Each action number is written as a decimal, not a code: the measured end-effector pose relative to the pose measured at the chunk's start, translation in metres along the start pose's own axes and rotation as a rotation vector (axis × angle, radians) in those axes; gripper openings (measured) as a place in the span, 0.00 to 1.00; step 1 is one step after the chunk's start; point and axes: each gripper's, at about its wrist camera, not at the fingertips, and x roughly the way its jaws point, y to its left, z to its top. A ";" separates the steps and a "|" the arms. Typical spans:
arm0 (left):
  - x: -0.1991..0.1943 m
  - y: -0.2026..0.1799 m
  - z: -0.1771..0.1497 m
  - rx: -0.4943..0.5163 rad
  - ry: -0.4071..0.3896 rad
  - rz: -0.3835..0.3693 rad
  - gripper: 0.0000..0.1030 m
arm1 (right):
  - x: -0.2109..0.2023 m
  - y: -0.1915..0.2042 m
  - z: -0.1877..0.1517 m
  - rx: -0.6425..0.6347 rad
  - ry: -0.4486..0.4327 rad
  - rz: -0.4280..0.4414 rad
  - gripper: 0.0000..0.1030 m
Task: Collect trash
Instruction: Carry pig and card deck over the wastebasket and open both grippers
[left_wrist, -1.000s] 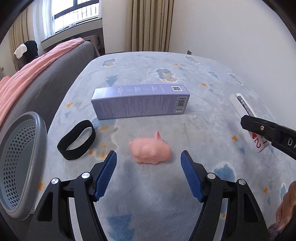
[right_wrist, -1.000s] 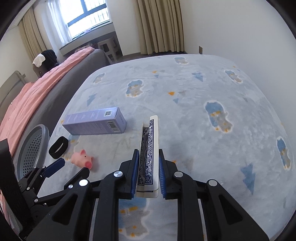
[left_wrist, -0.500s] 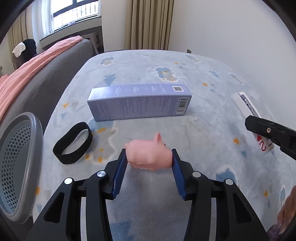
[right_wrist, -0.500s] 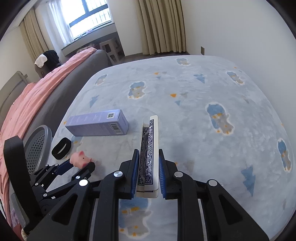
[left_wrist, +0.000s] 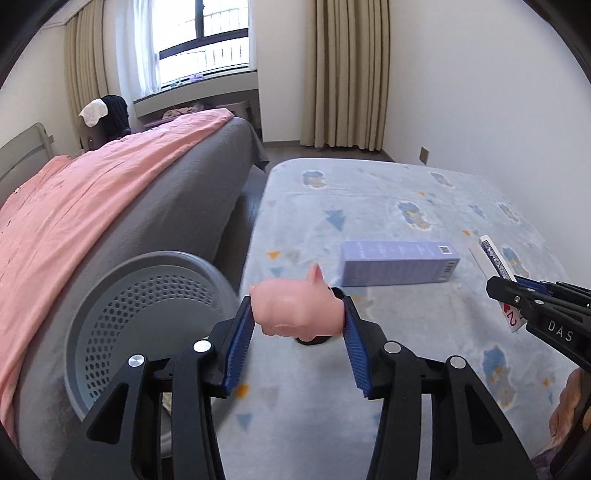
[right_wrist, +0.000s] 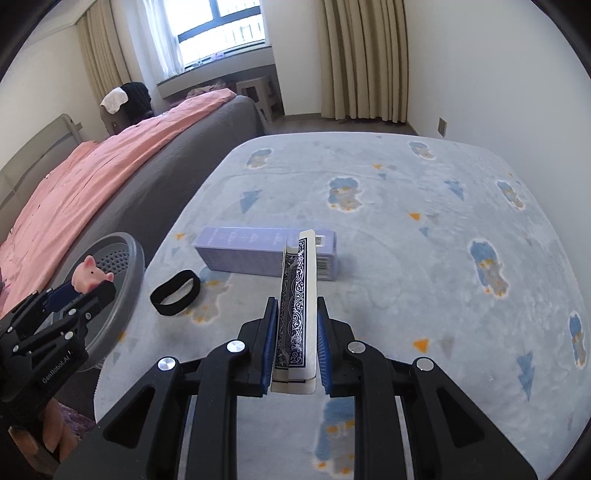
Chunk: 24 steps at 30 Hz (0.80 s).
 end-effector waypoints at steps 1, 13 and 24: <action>-0.003 0.011 0.000 -0.009 -0.007 0.019 0.44 | 0.001 0.010 0.002 -0.010 0.000 0.019 0.19; -0.004 0.133 -0.022 -0.173 -0.010 0.165 0.45 | 0.035 0.140 0.020 -0.199 0.032 0.185 0.19; 0.005 0.193 -0.040 -0.250 0.028 0.218 0.45 | 0.082 0.242 0.022 -0.354 0.118 0.360 0.21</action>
